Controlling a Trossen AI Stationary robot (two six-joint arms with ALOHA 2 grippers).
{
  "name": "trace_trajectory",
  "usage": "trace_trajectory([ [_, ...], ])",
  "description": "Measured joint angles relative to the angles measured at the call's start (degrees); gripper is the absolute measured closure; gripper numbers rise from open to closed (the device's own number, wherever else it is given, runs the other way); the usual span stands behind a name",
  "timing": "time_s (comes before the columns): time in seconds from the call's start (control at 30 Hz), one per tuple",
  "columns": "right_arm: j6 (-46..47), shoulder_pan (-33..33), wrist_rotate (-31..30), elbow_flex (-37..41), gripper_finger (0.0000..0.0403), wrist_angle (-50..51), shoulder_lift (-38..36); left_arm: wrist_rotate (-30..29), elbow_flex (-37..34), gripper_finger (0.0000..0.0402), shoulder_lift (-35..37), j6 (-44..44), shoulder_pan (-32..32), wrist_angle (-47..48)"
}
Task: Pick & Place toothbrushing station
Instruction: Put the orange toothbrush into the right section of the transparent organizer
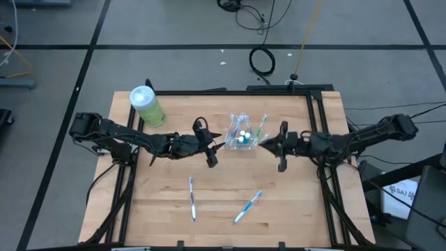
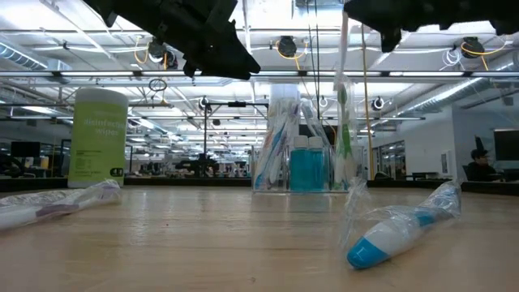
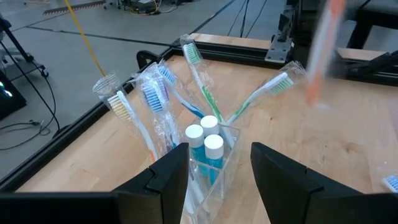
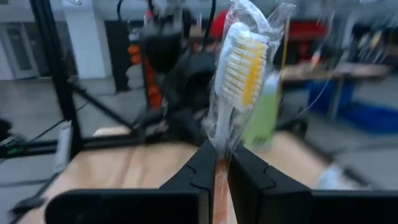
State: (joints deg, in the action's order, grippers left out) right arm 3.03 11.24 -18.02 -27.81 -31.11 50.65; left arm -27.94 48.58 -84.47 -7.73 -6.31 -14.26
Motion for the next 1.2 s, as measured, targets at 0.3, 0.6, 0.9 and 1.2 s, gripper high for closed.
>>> trace_trajectory([
  [0.3,-8.76,-6.69,-6.97,-0.01,0.0383,-5.15,-0.02,0.00,0.00,0.0224,0.00,0.00,0.00,0.00],
  [0.6,-3.53,-11.52,-11.98,6.96,0.0383,-4.27,0.71,-0.02,0.00,0.0224,0.00,0.35,0.00,-0.02],
  [0.9,2.17,-13.18,-11.93,15.88,0.0383,-9.92,1.36,-0.09,0.00,0.0224,0.00,0.50,0.00,-0.04],
  [1.2,3.82,-13.17,-8.76,17.73,0.0383,-9.83,1.51,-0.52,0.00,0.0224,0.00,-0.32,0.88,-0.22],
])
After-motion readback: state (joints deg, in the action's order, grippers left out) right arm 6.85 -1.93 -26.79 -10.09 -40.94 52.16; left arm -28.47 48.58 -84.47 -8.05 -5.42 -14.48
